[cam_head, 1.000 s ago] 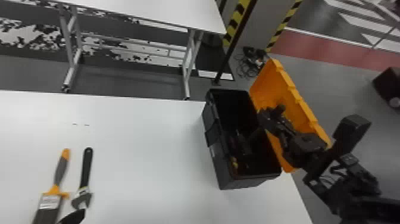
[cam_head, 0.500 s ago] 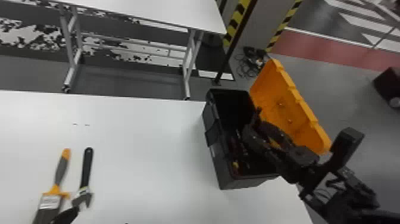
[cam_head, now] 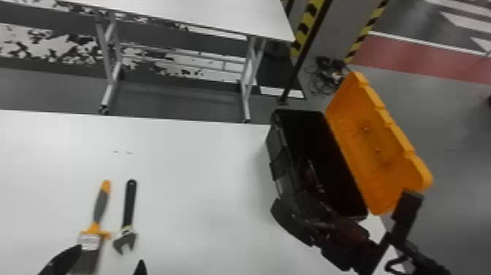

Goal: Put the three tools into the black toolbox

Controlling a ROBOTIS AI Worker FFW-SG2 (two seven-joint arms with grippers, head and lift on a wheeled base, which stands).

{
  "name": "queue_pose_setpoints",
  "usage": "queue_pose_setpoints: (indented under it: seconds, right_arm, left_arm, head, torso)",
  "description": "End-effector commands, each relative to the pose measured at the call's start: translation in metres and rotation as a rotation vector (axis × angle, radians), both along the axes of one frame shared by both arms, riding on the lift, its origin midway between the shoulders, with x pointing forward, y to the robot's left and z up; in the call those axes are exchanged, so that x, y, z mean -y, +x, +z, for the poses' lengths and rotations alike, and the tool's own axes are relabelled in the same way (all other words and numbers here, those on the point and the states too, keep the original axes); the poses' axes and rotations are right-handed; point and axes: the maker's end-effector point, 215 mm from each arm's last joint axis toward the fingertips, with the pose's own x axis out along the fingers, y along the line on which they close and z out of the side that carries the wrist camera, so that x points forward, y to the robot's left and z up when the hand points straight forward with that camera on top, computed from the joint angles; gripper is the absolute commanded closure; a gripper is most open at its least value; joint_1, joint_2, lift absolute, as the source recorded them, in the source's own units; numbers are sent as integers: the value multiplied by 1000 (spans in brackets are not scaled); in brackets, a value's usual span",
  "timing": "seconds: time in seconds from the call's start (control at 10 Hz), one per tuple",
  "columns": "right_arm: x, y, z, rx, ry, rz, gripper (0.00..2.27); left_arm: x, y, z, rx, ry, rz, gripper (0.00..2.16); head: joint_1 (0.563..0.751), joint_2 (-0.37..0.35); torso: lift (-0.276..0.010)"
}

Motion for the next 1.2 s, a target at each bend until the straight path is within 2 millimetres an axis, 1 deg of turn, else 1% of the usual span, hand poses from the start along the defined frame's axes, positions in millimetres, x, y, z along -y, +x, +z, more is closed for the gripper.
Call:
queue_pose_setpoints:
  seconds: [0.0, 0.1, 0.2, 0.3, 0.5, 0.6, 0.7, 0.8, 0.9, 1.1]
  right_arm:
    - [-17, -10, -9, -31, 43, 9, 66]
    - [-23, -13, -14, -43, 56, 14, 66]
    - [-27, -17, -19, -57, 68, 17, 66]
    - [-29, -18, -23, -63, 77, 16, 70]
    - [-28, -19, -28, -68, 79, 10, 73]
    - [-29, -20, -29, -70, 79, 10, 73]
    - [-30, -21, -31, -70, 77, 9, 73]
    - [-30, -21, -32, -69, 77, 7, 73]
    - [-31, -22, -33, -68, 84, 13, 73]
    - [-31, -23, -31, -58, 85, 13, 73]
  left_arm:
    - [-16, 3, 0, 12, 14, 31, 29]
    - [-28, 6, -2, 15, 20, 61, 29]
    - [-42, 9, -5, 15, 24, 89, 33]
    - [-60, 11, -9, 8, 20, 119, 36]
    - [-100, 11, -22, -23, 8, 158, 43]
    - [-122, 10, -27, -60, -35, 181, 76]
    - [-138, 10, -33, -95, -46, 204, 83]
    - [-142, 10, -38, -124, -58, 203, 83]
    - [-141, 11, -44, -155, -88, 201, 83]
    - [-137, 23, -48, -171, -104, 185, 83]
  head:
    - [695, -183]
    - [695, -134]
    - [695, -110]
    - [695, -63]
    - [695, 23]
    - [695, 45]
    - [695, 87]
    - [695, 139]
    - [695, 175]
    - [695, 188]
  torso:
    - [-51]
    - [-51]
    - [-51]
    - [-51]
    - [-51]
    - [-51]
    - [-51]
    - [-51]
    - [-51]
    - [-51]
